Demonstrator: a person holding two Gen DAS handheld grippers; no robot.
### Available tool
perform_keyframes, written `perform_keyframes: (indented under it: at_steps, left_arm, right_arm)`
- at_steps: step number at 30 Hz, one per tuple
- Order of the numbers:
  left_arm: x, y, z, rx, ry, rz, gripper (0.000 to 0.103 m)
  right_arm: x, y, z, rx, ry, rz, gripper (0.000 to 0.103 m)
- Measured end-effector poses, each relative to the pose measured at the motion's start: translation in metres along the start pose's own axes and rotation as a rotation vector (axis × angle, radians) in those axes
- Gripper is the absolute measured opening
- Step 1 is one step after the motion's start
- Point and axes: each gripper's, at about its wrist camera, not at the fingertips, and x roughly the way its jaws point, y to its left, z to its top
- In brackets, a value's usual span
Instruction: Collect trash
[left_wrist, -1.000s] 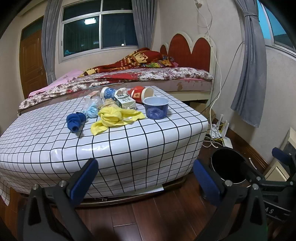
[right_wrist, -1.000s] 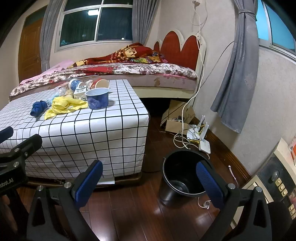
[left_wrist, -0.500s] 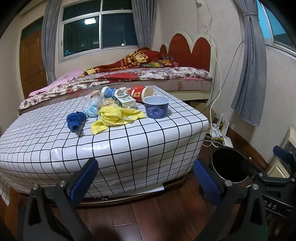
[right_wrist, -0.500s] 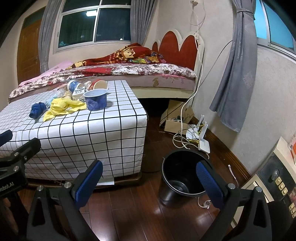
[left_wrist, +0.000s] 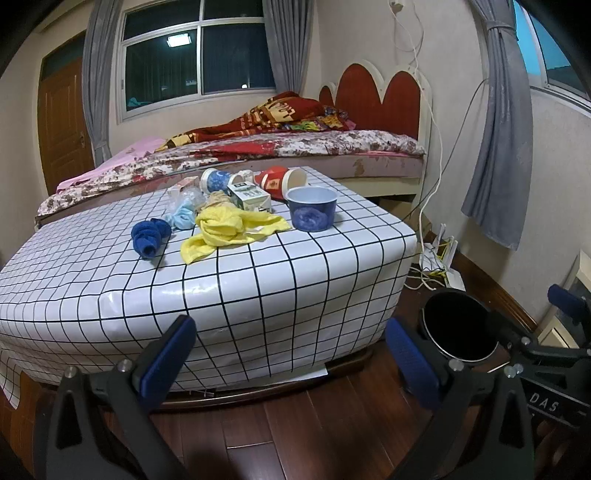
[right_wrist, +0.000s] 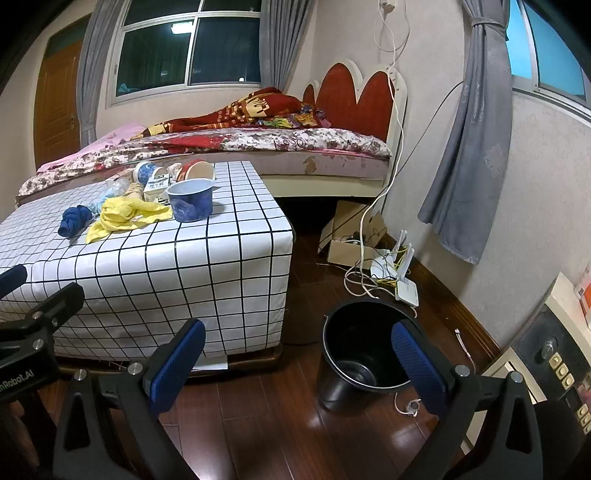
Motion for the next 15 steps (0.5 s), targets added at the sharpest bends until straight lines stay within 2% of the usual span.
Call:
perform_keyframes:
  at_steps: [15]
  left_arm:
    - [0.0037, -0.0028, -0.0041, 0.005, 0.016, -0.007, 0.103]
  right_arm:
    - [0.0018, -0.0006, 0.0006, 0.006, 0.002, 0.001, 0.102]
